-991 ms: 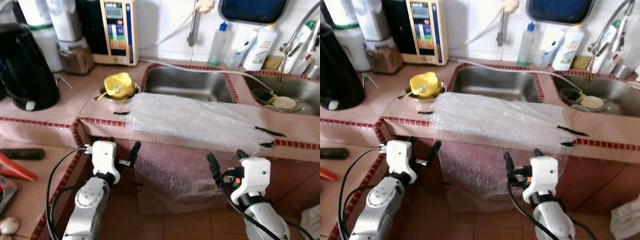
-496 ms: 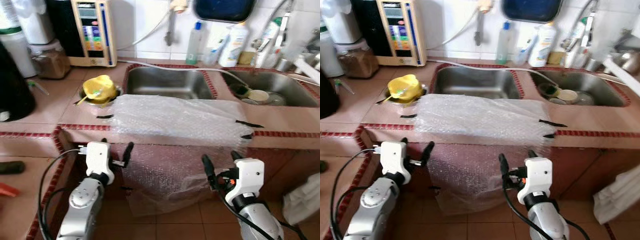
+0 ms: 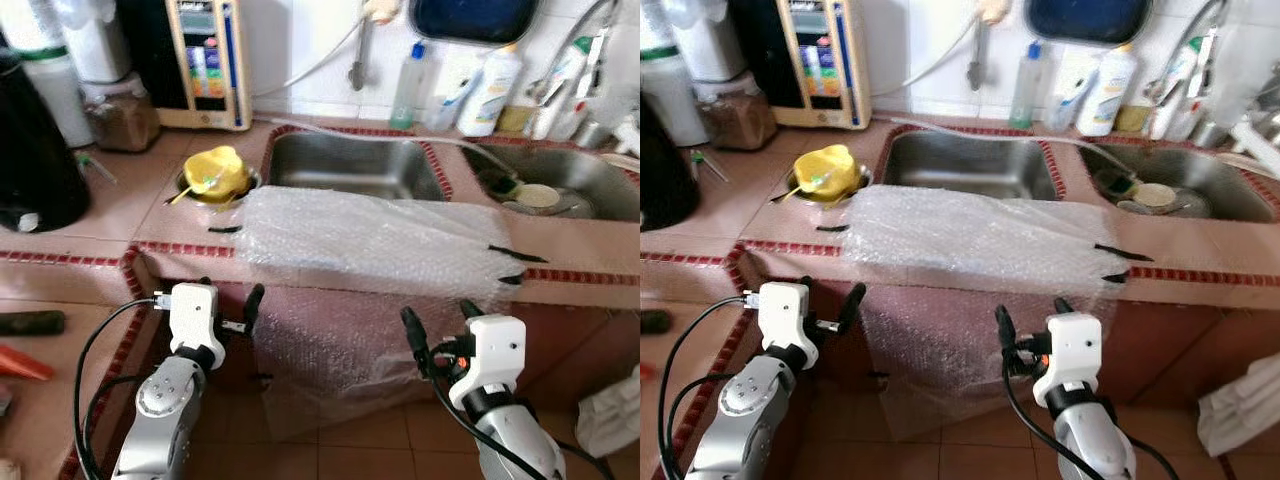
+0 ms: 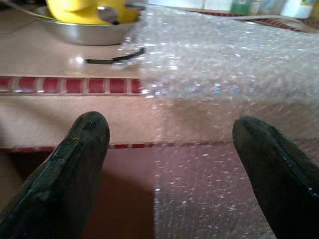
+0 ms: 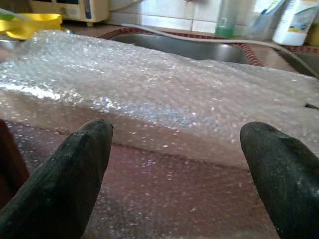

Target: Kitchen organization

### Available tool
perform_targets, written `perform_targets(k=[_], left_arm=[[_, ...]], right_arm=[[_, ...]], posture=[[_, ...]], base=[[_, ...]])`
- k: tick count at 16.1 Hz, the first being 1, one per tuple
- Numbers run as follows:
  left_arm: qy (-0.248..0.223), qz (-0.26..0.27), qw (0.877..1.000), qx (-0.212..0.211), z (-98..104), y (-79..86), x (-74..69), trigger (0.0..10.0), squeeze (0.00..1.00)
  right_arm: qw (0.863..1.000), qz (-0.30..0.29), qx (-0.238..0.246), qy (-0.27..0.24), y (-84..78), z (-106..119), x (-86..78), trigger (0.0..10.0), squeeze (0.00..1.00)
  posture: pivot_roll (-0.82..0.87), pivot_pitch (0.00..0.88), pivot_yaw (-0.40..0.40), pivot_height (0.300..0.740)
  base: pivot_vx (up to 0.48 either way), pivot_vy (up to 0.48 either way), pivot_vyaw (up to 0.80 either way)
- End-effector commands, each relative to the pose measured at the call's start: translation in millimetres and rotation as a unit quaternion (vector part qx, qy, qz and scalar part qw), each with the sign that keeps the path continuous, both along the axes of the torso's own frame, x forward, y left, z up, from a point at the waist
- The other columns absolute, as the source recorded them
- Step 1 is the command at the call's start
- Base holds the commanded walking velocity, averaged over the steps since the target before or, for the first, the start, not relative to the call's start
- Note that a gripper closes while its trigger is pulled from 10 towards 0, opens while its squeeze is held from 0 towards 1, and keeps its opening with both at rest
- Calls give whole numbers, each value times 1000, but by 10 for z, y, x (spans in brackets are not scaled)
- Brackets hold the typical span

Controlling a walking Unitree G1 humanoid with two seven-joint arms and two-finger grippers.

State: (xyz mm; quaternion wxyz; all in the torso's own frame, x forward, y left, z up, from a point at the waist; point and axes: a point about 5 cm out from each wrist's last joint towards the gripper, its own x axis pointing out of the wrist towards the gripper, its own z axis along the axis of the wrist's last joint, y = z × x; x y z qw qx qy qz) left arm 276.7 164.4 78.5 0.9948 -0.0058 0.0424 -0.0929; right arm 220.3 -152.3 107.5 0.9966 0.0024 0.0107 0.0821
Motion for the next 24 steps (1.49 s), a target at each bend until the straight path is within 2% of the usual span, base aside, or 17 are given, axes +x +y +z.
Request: perform_targets(k=[1,5,19,24], left_arm=[[2,-1,1000,4,1,-13,7,10000,0],[4,-3,1000,4,-5,-43,20,10000,0],[10,-1,1000,7,-40,-55,35,10000,0],[4,12,1000,6,-26,-29,51,10000,0]], right_arm=[[1000,-3,-4,-2,-13,7,1,10000,0],[1000,-5,-5,-5,-27,24,9,10000,0],[1000,1,-9,-10,-23,47,4,10000,0],[1000,5,-9,-13,-3,58,9,10000,0]], posture=[[84,0,-24,740],[77,0,-21,740],[69,0,-22,740],[70,0,-19,740]], base=[[0,0,0],[0,-83,0],[0,-460,0],[0,-59,98]])
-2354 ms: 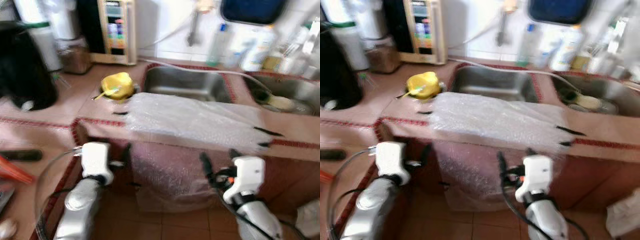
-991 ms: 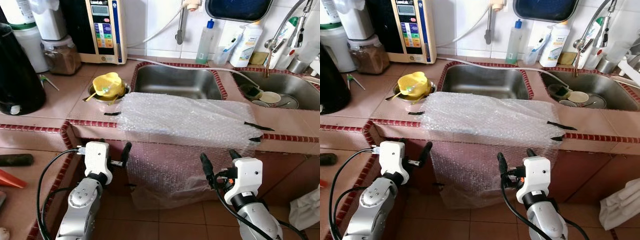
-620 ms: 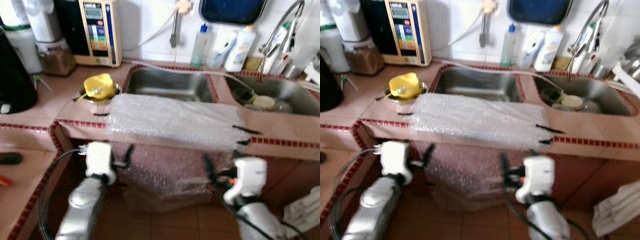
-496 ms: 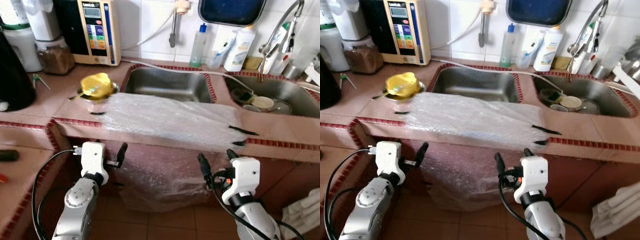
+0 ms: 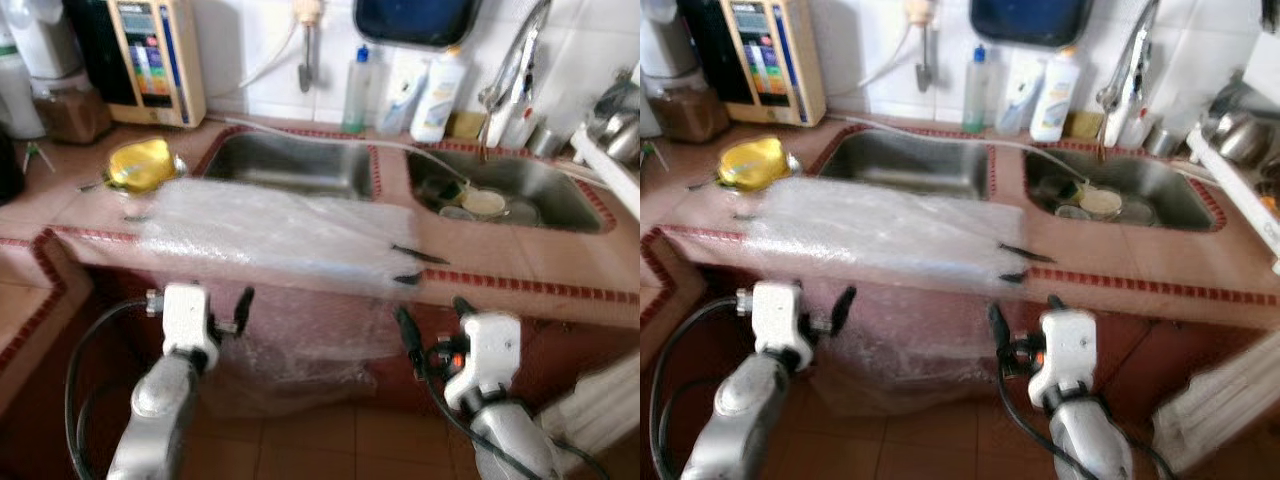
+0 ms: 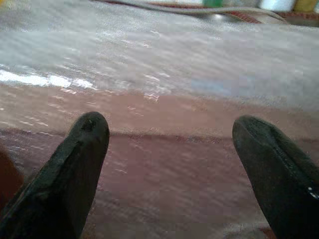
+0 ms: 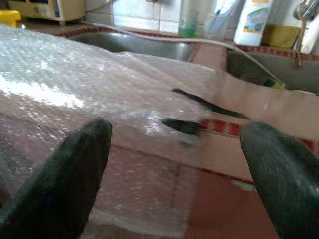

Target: Kitchen organization

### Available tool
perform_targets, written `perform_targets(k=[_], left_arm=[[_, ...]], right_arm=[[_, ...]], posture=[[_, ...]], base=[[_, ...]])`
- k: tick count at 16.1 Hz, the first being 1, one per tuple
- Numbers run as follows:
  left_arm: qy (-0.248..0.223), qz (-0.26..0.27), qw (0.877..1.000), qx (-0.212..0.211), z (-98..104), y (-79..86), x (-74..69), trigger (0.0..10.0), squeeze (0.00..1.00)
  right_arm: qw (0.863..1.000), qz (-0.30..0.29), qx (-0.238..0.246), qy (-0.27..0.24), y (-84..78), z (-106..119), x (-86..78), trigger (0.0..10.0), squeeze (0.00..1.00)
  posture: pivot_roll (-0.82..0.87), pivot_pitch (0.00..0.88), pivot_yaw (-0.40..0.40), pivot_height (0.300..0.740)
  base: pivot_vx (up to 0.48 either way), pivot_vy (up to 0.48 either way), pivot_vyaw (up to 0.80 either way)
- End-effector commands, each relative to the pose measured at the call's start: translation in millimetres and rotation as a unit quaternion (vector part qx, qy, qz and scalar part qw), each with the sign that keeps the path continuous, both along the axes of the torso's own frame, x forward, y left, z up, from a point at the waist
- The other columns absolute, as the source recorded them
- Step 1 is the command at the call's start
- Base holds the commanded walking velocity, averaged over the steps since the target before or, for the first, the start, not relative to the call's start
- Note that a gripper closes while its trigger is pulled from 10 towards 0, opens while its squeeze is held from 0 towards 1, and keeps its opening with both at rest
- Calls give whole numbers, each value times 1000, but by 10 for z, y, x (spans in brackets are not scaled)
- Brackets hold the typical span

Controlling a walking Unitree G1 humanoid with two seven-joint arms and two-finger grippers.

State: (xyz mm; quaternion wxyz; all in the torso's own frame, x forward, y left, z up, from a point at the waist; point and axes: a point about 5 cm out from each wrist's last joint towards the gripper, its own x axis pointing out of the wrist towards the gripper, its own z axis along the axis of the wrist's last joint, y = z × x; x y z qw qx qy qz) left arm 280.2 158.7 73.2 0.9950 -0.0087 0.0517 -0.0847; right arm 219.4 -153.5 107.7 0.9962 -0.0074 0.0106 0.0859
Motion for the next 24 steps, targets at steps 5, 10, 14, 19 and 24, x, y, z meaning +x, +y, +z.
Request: perform_targets(k=[5,10,14,19,24], left_arm=[[-18,14,1000,21,55,61,31,10000,0],[-16,-6,1000,14,45,29,6,10000,0],[-33,-4,999,-2,135,22,58,10000,0],[-42,-19,999,-15,188,-1,82,10000,0],[-48,-22,998,-26,208,-2,60,10000,0]], right_arm=[[1000,1,2,-10,23,44,16,10000,0],[1000,-3,12,-12,23,52,12,10000,0],[1000,-5,6,-25,-3,119,27,10000,0],[999,-2,-6,-38,11,174,38,10000,0],[999,-3,-19,-48,-11,219,36,10000,0]], posture=[[75,0,-18,740],[74,0,-17,740],[63,0,-17,740],[65,0,-16,740],[60,0,-17,740]], base=[[0,0,800],[0,0,151],[0,0,0],[0,0,0],[0,0,0]])
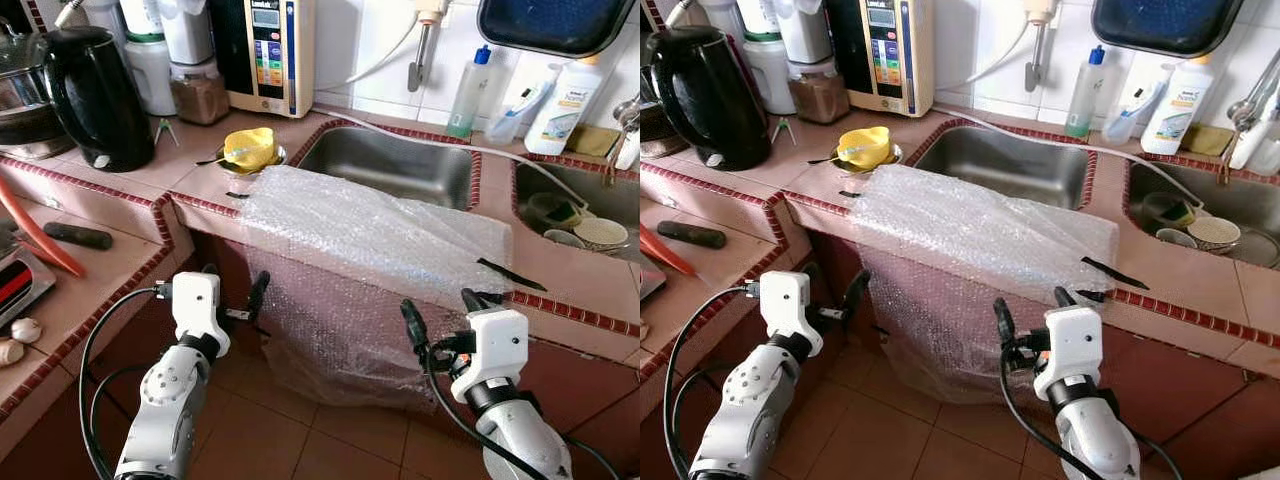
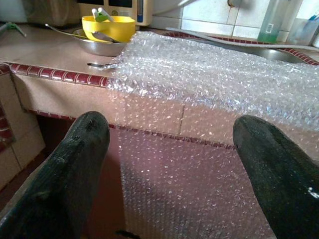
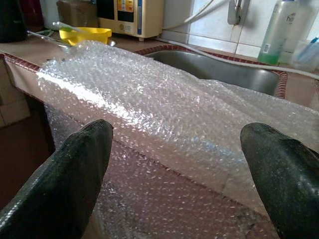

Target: Kitchen organization

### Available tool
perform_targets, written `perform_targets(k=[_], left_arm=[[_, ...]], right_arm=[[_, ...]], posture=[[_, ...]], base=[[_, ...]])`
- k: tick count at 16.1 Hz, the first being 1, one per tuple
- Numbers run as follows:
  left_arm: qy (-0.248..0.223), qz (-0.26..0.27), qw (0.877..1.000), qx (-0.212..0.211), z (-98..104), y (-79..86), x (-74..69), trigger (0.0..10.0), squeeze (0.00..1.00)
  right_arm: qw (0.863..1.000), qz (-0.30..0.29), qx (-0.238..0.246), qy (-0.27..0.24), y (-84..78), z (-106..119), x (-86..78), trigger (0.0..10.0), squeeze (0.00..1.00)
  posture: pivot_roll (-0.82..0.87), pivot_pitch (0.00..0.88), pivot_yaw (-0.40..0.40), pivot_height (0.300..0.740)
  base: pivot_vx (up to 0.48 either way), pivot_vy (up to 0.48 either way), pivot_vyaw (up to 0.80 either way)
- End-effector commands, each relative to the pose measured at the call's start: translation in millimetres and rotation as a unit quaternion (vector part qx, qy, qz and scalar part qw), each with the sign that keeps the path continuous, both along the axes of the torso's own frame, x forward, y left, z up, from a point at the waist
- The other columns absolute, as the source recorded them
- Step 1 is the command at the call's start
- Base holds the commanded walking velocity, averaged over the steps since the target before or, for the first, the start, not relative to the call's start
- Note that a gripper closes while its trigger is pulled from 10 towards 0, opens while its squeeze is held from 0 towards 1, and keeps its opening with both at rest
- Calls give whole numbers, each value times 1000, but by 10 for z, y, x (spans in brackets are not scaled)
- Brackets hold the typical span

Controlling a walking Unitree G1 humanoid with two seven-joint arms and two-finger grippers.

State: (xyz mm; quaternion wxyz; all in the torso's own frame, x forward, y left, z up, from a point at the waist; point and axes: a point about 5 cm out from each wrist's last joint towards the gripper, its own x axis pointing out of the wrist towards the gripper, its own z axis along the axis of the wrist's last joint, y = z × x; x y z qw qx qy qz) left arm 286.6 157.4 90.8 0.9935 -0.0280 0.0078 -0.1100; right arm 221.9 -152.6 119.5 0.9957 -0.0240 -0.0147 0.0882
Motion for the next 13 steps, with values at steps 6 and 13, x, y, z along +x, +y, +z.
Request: perform_targets(k=[6,13], left_arm=[[-4,-8,1000,-8,28,4,-6,10000,0],[0,-12,1000,-6,8,12,-21,10000,0]], right_arm=[[1000,-2,-8,-18,1,83,-30,10000,0],[1000,-2,-10,-16,10,73,-36,10000,0]], posture=[[52,0,-16,740],[56,0,-15,740]], base=[[226,0,0],[349,0,0]])
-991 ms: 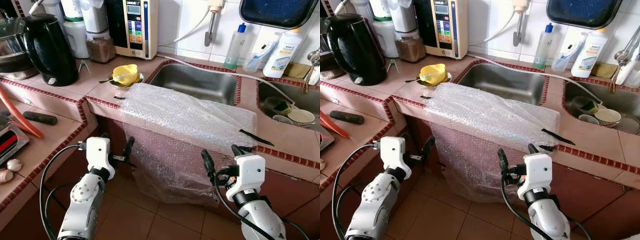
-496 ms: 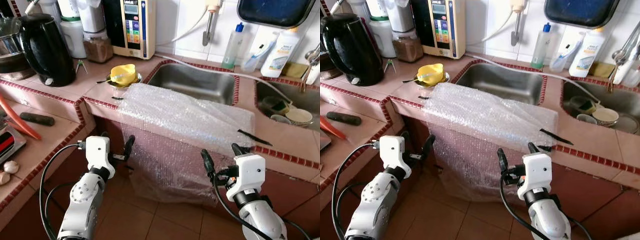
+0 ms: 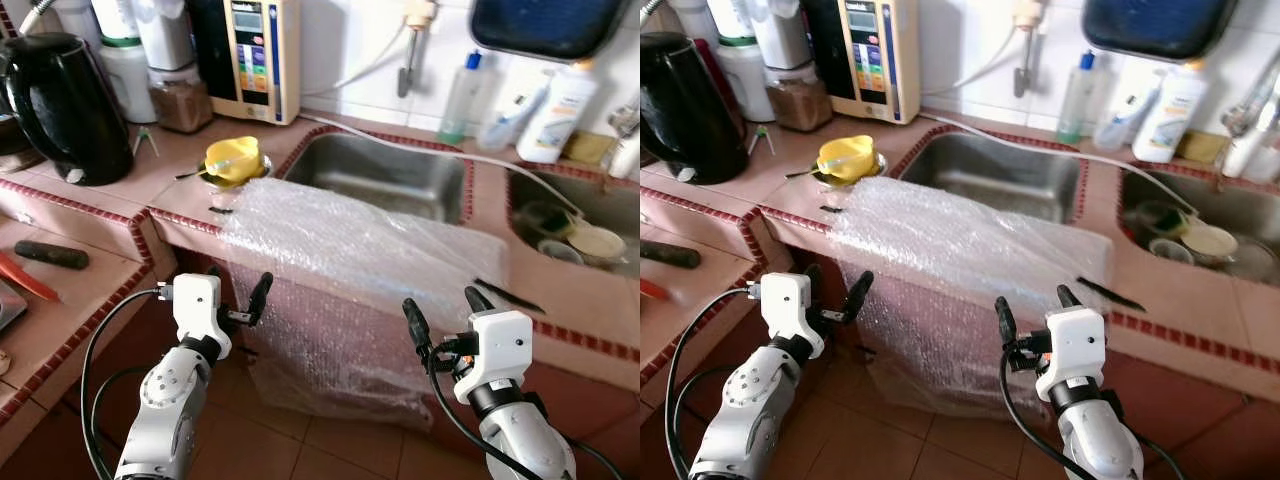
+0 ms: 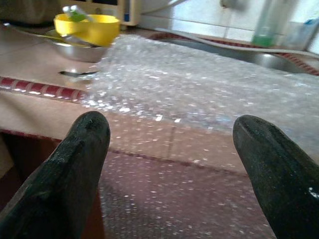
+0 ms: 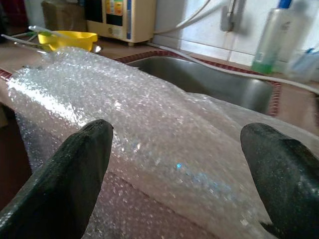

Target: Kitchen organization

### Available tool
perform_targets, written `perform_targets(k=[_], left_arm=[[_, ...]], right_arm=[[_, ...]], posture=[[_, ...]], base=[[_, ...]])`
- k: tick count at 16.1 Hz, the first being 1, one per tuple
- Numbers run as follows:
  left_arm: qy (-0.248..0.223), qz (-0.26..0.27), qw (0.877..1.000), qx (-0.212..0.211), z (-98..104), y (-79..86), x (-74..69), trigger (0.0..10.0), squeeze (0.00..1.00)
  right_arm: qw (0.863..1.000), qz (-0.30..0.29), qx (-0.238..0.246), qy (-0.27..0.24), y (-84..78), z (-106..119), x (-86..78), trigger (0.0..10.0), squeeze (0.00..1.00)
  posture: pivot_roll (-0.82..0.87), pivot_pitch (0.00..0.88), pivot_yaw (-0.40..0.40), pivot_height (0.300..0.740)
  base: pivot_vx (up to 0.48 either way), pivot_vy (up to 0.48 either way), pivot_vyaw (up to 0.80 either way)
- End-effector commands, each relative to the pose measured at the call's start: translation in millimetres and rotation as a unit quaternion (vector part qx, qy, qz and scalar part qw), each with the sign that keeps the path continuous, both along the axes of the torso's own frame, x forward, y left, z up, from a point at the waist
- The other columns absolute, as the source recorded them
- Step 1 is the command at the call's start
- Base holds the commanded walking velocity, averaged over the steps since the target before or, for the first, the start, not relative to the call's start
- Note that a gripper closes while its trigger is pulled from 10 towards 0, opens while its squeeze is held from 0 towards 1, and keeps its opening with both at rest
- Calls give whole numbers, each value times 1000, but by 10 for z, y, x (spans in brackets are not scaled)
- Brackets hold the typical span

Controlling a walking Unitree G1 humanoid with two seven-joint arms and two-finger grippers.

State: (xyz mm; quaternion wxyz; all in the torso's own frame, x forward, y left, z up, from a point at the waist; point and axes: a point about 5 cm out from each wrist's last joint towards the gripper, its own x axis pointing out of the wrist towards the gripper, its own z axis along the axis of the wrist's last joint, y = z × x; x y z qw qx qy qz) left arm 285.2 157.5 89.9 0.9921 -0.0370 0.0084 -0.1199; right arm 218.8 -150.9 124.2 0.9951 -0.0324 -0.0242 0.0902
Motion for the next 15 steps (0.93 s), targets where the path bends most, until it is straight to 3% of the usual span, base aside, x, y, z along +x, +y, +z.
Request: perform_targets(k=[1,9,15], left_arm=[[-1,-3,1000,3,16,15,-8,10000,0],[3,-2,1000,9,8,37,-12,10000,0],[13,1,1000,12,-14,43,-13,10000,0]], right_arm=[[1000,-3,-3,-5,-2,25,-7,10000,0],[1000,-3,-5,-5,13,19,-6,10000,0],[1000,-3,-5,-4,25,9,-3,10000,0]], posture=[[56,0,-14,740],[60,0,-11,740],[59,0,-7,740]], base=[[349,0,0],[346,0,0],[0,0,0]])
